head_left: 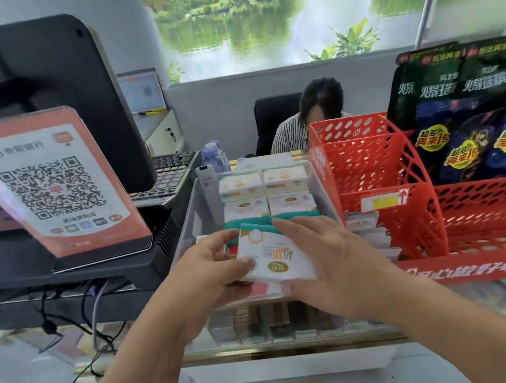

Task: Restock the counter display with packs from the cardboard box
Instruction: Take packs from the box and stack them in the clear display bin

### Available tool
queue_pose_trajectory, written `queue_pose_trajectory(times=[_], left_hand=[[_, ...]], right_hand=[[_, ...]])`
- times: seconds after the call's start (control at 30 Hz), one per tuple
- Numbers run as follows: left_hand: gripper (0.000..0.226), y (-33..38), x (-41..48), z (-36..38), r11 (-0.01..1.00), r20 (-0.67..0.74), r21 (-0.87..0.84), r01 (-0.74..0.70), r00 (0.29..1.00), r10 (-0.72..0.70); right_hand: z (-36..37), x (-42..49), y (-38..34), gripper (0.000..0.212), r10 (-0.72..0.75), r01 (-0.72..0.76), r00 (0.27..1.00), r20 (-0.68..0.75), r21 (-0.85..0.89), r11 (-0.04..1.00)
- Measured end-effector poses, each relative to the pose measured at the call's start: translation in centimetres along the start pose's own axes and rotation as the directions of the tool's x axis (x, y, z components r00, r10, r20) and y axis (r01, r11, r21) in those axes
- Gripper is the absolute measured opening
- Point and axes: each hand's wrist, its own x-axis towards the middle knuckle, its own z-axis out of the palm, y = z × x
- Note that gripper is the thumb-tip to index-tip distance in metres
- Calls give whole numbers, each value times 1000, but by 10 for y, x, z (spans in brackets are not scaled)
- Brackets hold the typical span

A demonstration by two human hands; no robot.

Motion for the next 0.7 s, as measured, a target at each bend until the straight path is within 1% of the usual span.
queue_pose_trajectory(times=[0.1, 0.2, 0.3, 0.37, 0.43, 0.53, 0.6, 0.67, 0.7], left_hand=[[43, 0, 8, -6, 1000, -8, 27, 8, 1000, -8], [40, 1, 19, -16, 996, -38, 89, -28, 999, 32], [38, 5, 29, -27, 991, -1, 122, -51, 999, 51], [35, 10, 34, -33, 993, 70, 98, -60, 996, 53], [35, 15, 40, -38, 995, 105, 66, -76, 992, 69], [35, 17, 48, -47, 997, 105, -22, -73, 992, 75], [34, 16, 52, -51, 997, 100, -43, -71, 992, 75], [29, 16, 57, -52, 996, 79, -42, -74, 994, 77], [24, 16, 59, -52, 996, 67, -52, -72, 995, 75]], right_hand=[[4, 5, 2, 84, 28, -28, 999, 19, 25, 999], [3, 15, 3, 83, 68, -69, 997, 46, 14, 998], [-2, 30, -2, 83, 124, -124, 992, 39, 0, 992], [-4, 41, -9, 82, 142, -142, 990, 23, -8, 990], [-4, 53, -15, 80, 131, -130, 991, 6, -31, 991], [-2, 66, -19, 82, 136, -132, 990, 47, -77, 988], [-3, 72, -21, 80, 142, -133, 985, 94, -93, 987], [-4, 78, -24, 73, 157, -152, 982, 105, -51, 987], [-5, 82, -25, 69, 188, -189, 977, 105, 3, 982]])
